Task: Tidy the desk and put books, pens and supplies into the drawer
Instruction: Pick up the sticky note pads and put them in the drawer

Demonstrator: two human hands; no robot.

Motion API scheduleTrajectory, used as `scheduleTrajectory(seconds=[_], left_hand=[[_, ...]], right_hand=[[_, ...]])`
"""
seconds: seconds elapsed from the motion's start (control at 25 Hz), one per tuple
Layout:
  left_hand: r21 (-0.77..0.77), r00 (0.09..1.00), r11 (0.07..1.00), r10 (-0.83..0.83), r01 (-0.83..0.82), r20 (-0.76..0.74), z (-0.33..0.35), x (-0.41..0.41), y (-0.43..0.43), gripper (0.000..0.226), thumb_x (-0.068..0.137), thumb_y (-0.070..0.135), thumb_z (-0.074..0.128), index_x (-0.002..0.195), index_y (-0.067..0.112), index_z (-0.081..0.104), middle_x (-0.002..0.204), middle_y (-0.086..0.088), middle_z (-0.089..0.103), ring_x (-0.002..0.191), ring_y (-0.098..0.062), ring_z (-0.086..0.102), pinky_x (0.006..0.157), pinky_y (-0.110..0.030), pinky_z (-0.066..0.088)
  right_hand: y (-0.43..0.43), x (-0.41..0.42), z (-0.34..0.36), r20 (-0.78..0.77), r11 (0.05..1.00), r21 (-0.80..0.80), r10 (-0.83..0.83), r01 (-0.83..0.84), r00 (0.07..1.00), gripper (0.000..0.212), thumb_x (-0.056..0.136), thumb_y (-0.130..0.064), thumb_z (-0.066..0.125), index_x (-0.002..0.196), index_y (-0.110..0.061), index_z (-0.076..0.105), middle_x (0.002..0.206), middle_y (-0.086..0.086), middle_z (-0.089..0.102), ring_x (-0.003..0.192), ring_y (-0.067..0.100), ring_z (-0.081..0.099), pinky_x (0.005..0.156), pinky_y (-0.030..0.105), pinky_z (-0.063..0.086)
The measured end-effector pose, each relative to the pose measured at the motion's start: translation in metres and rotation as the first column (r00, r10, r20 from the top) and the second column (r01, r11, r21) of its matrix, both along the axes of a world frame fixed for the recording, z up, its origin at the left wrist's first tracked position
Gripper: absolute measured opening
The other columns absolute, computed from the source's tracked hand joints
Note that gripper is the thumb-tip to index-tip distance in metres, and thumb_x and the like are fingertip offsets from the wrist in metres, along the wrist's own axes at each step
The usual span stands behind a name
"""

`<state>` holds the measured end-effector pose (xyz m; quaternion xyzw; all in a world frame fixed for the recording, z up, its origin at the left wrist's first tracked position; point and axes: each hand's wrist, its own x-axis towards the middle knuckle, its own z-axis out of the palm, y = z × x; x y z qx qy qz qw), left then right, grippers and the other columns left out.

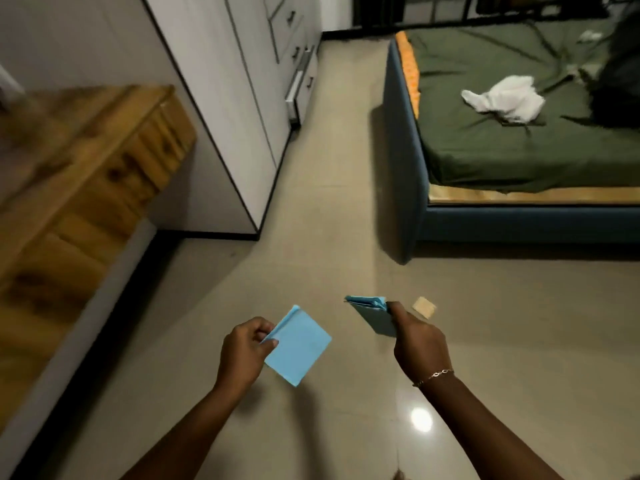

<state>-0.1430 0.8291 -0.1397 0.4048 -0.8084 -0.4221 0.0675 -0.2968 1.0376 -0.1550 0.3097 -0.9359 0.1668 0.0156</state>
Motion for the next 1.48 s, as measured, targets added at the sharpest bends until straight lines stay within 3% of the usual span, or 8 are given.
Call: scheduleTrajectory(seconds=[0.2, 0.56, 0.84, 1.04, 1.2, 1.28, 1.36, 1.48], left_hand=[[0.120, 0.907, 0.924, 0.381, -0.364, -0.182, 0.043, 0.140, -0.084, 0.032, 0.075, -0.015, 0.062, 0.066, 0.014, 0.053, 0.064, -0.008, 0.056, 0.060, -0.020, 0.056, 0.044, -0.016, 0.047], [0.059, 0.385, 0.450, 0.818, -0.891, -0.429, 0.110, 0.398, -0.171, 0.020, 0.076, -0.008, 0.066, 0.076, 0.008, 0.054, 0.070, -0.003, 0.060, 0.061, -0.013, 0.054, 0.046, -0.010, 0.043], [0.031, 0.074, 0.093, 0.918, -0.995, -0.389, 0.100, 0.539, -0.189, 0.019, 0.073, 0.000, 0.072, 0.086, 0.004, 0.059, 0.090, -0.015, 0.065, 0.089, -0.033, 0.063, 0.076, -0.041, 0.051], [-0.475, 0.324, 0.235, 0.939, -0.848, -0.116, 0.091, 0.550, -0.190, 0.039, 0.086, 0.015, 0.060, 0.123, 0.007, 0.055, 0.128, -0.013, 0.056, 0.121, -0.033, 0.050, 0.098, -0.036, 0.041], [-0.692, 0.609, 0.497, 0.786, -0.523, 0.104, 0.065, 0.533, -0.168, 0.042, 0.076, 0.042, 0.040, 0.103, 0.021, 0.063, 0.102, -0.002, 0.072, 0.098, -0.023, 0.068, 0.077, -0.034, 0.056], [-0.637, 0.617, 0.599, 0.750, -0.485, 0.237, 0.057, 0.527, -0.158, 0.049, 0.078, 0.047, 0.035, 0.103, 0.022, 0.069, 0.107, 0.001, 0.071, 0.099, -0.018, 0.068, 0.077, -0.031, 0.056], [-0.590, 0.604, 0.637, 0.741, -0.496, 0.294, 0.056, 0.527, -0.153, 0.056, 0.089, 0.049, 0.024, 0.103, 0.022, 0.071, 0.110, 0.002, 0.070, 0.101, -0.017, 0.067, 0.078, -0.031, 0.056], [-0.597, 0.565, 0.604, 0.774, -0.528, 0.284, 0.056, 0.538, -0.150, 0.072, 0.097, 0.044, 0.001, 0.104, 0.021, 0.070, 0.110, 0.000, 0.070, 0.102, -0.018, 0.067, 0.080, -0.029, 0.055]], right_hand=[[-0.139, 0.103, 0.033, 0.281, 0.952, -0.264, 0.230, -0.155, 0.932, 0.040, 0.073, 0.011, 0.056, 0.107, -0.009, 0.062, 0.079, 0.015, 0.071, 0.066, 0.039, 0.063, 0.051, 0.029, 0.037], [-0.348, 0.309, 0.106, 0.412, 0.696, -0.591, 0.695, -0.408, 0.589, 0.023, 0.085, 0.003, 0.056, 0.106, -0.004, 0.063, 0.090, 0.006, 0.066, 0.081, 0.021, 0.058, 0.060, 0.016, 0.039], [-0.459, 0.454, 0.106, 0.543, 0.601, -0.588, 0.789, -0.541, 0.286, 0.015, 0.084, 0.002, 0.059, 0.099, 0.000, 0.062, 0.090, 0.024, 0.069, 0.076, 0.031, 0.061, 0.072, 0.043, 0.052], [-0.478, 0.508, 0.106, 0.289, 0.431, -0.288, 0.890, -0.855, 0.352, 0.036, 0.086, -0.007, 0.058, 0.121, -0.003, 0.056, 0.121, 0.017, 0.061, 0.105, 0.033, 0.060, 0.082, 0.035, 0.048], [-0.453, 0.522, 0.080, -0.212, 0.026, -0.077, 0.976, -0.997, 0.042, 0.040, 0.089, -0.039, 0.041, 0.113, -0.013, 0.060, 0.110, 0.009, 0.070, 0.095, 0.023, 0.070, 0.076, 0.033, 0.056], [-0.440, 0.529, 0.064, -0.142, -0.029, 0.091, 0.989, -0.995, -0.041, 0.067, 0.090, -0.063, 0.011, 0.117, -0.015, 0.049, 0.115, 0.007, 0.068, 0.103, 0.021, 0.067, 0.096, 0.033, 0.045], [-0.434, 0.533, 0.060, -0.034, -0.046, 0.166, 0.998, -0.985, -0.052, 0.080, 0.085, -0.072, 0.006, 0.122, -0.012, 0.044, 0.122, 0.010, 0.064, 0.111, 0.025, 0.063, 0.108, 0.035, 0.016], [-0.429, 0.544, 0.061, 0.073, -0.044, 0.187, 0.997, -0.981, -0.031, 0.085, 0.083, -0.075, 0.008, 0.123, -0.011, 0.047, 0.123, 0.012, 0.063, 0.113, 0.026, 0.061, 0.107, 0.035, 0.005]])
